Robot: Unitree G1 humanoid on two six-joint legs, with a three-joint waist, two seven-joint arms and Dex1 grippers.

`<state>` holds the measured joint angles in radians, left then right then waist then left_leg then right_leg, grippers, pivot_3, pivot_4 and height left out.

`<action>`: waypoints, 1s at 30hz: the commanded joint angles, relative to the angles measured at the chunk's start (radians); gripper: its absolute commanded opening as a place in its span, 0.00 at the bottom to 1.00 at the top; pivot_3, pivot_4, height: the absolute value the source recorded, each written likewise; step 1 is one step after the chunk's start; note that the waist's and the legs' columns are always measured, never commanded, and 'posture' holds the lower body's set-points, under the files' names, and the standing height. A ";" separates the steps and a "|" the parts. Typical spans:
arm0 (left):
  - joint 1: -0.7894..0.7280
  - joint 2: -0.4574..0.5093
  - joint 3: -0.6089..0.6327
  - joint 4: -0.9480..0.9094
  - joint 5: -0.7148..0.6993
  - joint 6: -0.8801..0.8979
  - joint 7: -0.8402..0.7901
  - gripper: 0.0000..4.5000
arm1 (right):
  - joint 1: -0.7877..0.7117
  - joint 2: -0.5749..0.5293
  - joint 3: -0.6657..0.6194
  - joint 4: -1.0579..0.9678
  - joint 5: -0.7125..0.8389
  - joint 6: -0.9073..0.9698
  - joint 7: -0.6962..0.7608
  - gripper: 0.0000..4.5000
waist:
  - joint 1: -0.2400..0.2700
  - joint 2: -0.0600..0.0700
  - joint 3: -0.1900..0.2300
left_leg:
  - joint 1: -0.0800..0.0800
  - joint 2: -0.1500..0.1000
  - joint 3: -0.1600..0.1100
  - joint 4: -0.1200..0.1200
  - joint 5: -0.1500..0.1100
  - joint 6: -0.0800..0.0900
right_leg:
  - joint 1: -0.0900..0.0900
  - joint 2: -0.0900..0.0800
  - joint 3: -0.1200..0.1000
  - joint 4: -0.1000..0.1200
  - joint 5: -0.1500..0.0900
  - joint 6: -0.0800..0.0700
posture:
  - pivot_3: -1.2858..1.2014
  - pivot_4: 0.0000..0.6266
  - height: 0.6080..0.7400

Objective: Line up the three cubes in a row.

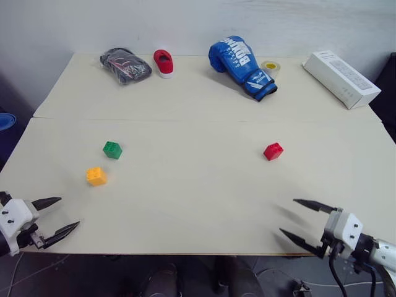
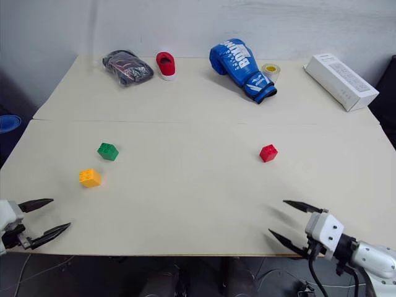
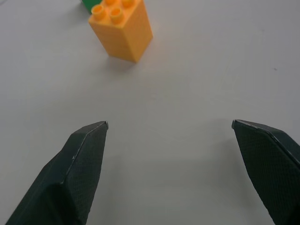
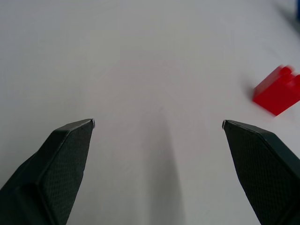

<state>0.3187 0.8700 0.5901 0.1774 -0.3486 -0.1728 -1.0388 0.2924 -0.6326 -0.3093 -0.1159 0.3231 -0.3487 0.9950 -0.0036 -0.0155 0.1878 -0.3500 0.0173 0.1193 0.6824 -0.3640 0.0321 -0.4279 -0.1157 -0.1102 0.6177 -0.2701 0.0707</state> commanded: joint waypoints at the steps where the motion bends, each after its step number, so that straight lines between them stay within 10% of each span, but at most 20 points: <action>1: 0.019 -0.004 0.009 -0.125 -0.100 0.131 -0.015 0.99 | 0.022 -0.002 -0.044 -0.027 0.070 0.027 -0.016 1.00 | 0.001 0.001 0.000 | 0.000 0.000 0.000 0.000 0.000 0.000 | 0.000 0.000 0.000 0.000 0.000 0.000 | 0.52 0.24 1.00; 13: -0.163 -0.081 -0.229 -0.495 -0.279 0.403 0.012 0.99 | 0.111 0.091 -0.226 0.014 0.144 0.131 -0.196 1.00 | -0.002 0.007 -0.004 | 0.000 0.000 0.000 0.000 0.000 0.000 | 0.001 0.000 0.001 0.000 0.000 0.000 | 0.52 0.24 1.00; 30: -0.470 -0.230 -0.523 -0.396 -0.141 0.336 -0.013 0.99 | -0.681 0.051 0.135 0.289 -0.004 0.554 -0.375 1.00 | -0.010 0.011 -0.006 | -0.003 -0.002 0.002 0.002 0.004 0.001 | -0.001 0.002 0.002 0.005 0.000 0.001 | 0.52 0.24 1.00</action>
<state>-0.1454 0.6417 0.0740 -0.2138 -0.5020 0.1851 -1.0476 -0.3691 -0.5765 -0.1845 0.1476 0.3520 0.2355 0.6086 -0.0138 -0.0042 0.1814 -0.3530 0.0157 0.1213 0.6844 -0.3596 0.0333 -0.4290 -0.1132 -0.1087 0.6220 -0.2696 0.0716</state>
